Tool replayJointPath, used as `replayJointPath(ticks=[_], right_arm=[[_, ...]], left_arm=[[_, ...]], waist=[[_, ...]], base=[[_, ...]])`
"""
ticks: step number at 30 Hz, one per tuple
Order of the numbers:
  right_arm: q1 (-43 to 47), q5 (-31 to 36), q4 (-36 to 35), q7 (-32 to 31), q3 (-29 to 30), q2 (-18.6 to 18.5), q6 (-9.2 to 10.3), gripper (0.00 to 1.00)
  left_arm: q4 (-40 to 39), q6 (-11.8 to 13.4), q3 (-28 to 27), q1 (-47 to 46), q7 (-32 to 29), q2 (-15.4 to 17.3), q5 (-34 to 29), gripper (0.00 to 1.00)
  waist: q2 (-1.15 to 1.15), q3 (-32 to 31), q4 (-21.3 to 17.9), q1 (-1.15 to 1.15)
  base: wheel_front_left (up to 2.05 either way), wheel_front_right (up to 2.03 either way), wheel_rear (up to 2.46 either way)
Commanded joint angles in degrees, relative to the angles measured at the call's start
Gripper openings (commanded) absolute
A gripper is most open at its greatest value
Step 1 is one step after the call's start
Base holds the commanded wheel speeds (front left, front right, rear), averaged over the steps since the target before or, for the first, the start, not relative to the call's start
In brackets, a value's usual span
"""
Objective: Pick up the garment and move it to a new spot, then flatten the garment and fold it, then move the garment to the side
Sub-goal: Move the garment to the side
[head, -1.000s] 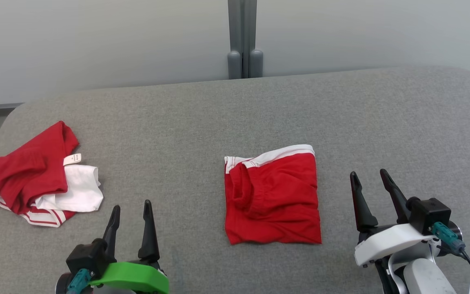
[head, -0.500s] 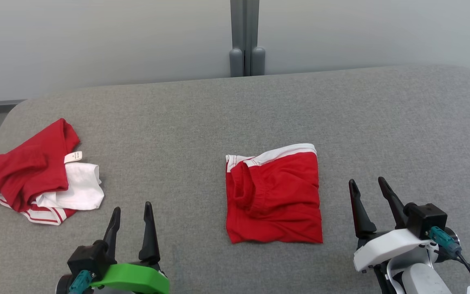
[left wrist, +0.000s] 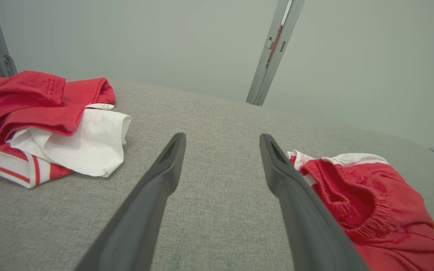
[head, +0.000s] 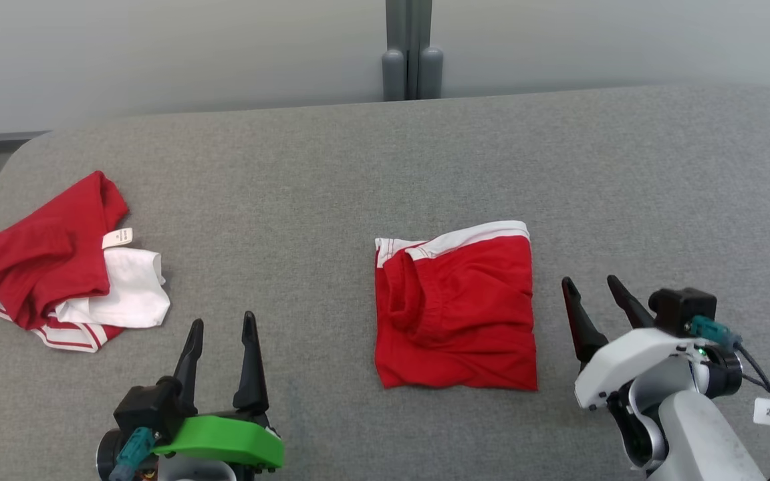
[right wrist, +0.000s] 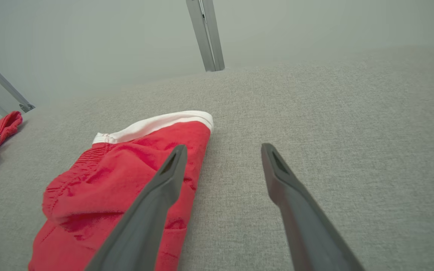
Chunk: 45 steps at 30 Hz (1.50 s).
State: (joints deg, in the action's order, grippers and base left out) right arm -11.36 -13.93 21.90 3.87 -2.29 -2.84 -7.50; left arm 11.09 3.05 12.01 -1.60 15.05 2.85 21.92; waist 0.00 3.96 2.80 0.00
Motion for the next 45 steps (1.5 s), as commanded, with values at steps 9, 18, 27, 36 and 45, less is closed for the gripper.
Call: replayJointPath(ticks=[9, 18, 27, 36, 45], right_arm=[[-7.99, -6.31, 4.04, -15.46, -0.44, -1.64, 0.02, 1.00], [-10.61, -13.23, 6.83, -25.12, -4.10, -4.12, 0.02, 0.75], [-14.24, -10.43, 5.31, -20.07, -4.87, -7.23, 0.05, 0.00], [-19.69, -8.40, 5.12, -13.23, -3.96, -8.03, 0.05, 0.00], [-21.79, -7.99, 10.05, -6.27, -2.37, -5.54, 0.05, 0.00]], left_arm=[[-0.32, 0.79, 1.19, -3.08, 0.17, 0.10, 1.29, 1.00], [-0.97, 1.11, 1.18, -4.58, 0.11, 0.10, 1.40, 1.00], [-3.09, 0.60, 1.10, -6.03, 0.11, 0.09, -0.78, 1.00], [-5.05, -0.84, -0.19, -8.60, 0.10, 1.01, -3.96, 1.00], [-6.35, -1.54, 0.72, -11.74, -2.03, 3.97, -6.34, 1.00]], waist=[[0.00, 4.91, 4.58, 0.00], [0.00, 7.87, 7.27, 0.00], [0.00, 10.95, 2.77, 0.00], [0.00, 17.31, -12.55, 0.00], [0.00, 20.53, -26.04, 0.00]], base=[[0.00, 0.00, 0.00], [0.00, 0.00, 0.00], [0.00, 0.00, 0.00], [0.00, 0.00, 0.00], [0.00, 0.00, 0.00]])
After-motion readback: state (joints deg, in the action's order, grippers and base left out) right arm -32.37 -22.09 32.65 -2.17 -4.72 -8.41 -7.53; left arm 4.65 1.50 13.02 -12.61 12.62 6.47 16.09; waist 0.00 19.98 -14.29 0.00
